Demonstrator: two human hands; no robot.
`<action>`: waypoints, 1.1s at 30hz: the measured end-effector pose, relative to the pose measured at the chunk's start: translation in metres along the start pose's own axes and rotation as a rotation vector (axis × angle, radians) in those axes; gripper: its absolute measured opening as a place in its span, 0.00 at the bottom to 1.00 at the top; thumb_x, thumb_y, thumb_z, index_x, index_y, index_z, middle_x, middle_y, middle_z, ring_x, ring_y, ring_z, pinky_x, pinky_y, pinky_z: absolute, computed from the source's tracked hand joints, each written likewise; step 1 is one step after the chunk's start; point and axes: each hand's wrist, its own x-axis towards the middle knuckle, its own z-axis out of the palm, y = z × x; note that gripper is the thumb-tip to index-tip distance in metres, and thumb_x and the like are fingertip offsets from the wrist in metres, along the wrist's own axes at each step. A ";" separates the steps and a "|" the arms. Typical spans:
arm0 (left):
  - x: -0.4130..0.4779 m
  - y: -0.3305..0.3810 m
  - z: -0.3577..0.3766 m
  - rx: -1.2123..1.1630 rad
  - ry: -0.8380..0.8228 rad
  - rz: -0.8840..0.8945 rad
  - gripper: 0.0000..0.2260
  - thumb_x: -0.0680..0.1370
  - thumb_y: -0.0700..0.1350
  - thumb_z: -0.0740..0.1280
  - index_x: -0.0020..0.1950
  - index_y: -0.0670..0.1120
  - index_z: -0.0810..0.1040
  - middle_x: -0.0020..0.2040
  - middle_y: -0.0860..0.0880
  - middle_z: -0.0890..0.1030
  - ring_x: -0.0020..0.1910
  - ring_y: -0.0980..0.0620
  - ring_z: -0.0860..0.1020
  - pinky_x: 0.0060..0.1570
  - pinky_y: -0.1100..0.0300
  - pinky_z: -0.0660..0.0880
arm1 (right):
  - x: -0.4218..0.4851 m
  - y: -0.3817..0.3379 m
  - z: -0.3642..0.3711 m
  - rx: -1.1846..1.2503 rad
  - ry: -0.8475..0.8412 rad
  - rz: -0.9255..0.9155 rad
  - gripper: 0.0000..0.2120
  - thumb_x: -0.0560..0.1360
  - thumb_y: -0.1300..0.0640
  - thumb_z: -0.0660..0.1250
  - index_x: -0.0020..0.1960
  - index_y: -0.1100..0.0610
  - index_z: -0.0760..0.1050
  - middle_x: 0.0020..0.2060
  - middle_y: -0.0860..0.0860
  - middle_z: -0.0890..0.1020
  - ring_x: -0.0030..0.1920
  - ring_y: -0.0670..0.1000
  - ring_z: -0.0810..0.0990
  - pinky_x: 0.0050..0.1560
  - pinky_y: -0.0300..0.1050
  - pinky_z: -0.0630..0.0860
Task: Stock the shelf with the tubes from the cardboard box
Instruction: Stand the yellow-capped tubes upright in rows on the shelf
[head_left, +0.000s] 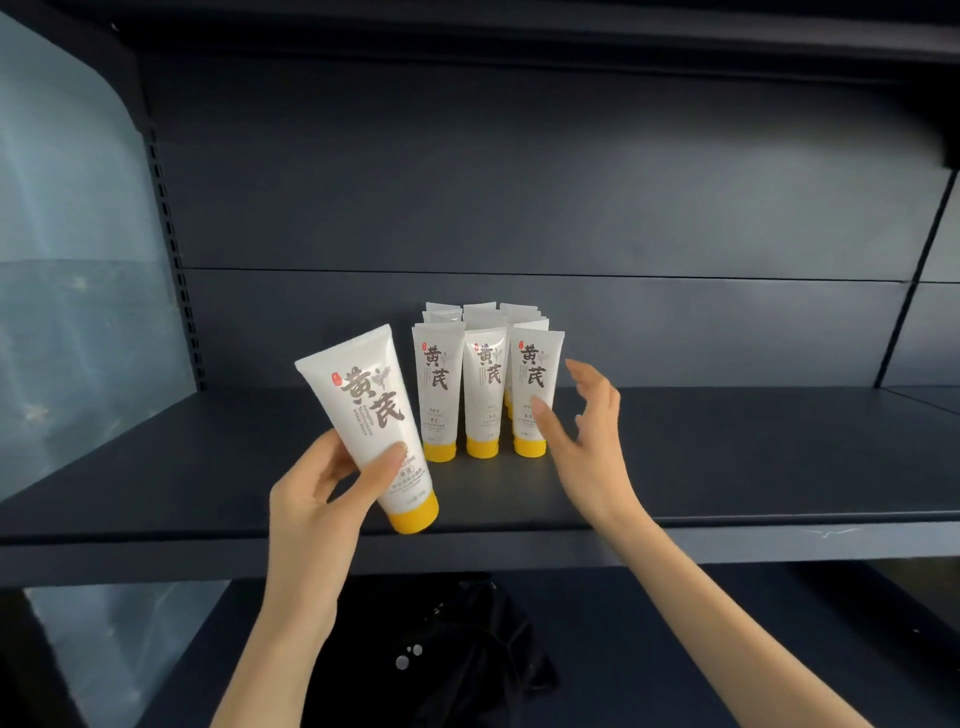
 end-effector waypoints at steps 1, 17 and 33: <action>0.000 0.001 0.004 -0.005 -0.015 -0.004 0.10 0.71 0.41 0.70 0.50 0.52 0.79 0.47 0.58 0.84 0.49 0.60 0.81 0.44 0.65 0.79 | -0.009 -0.007 0.000 0.069 -0.077 -0.031 0.22 0.77 0.53 0.65 0.67 0.42 0.60 0.66 0.41 0.64 0.68 0.37 0.62 0.67 0.39 0.64; -0.007 0.005 0.030 0.023 -0.141 -0.017 0.13 0.69 0.38 0.73 0.51 0.49 0.79 0.47 0.52 0.83 0.49 0.53 0.82 0.49 0.51 0.80 | -0.044 -0.038 0.000 0.210 -0.459 -0.032 0.27 0.70 0.54 0.72 0.65 0.42 0.68 0.54 0.48 0.82 0.55 0.47 0.81 0.56 0.44 0.78; -0.013 -0.016 -0.043 1.015 -0.080 0.199 0.31 0.74 0.67 0.50 0.72 0.52 0.65 0.69 0.54 0.71 0.70 0.53 0.63 0.66 0.47 0.66 | -0.029 -0.023 0.027 0.216 -0.329 0.125 0.21 0.72 0.58 0.73 0.62 0.51 0.70 0.51 0.51 0.80 0.49 0.50 0.83 0.50 0.45 0.81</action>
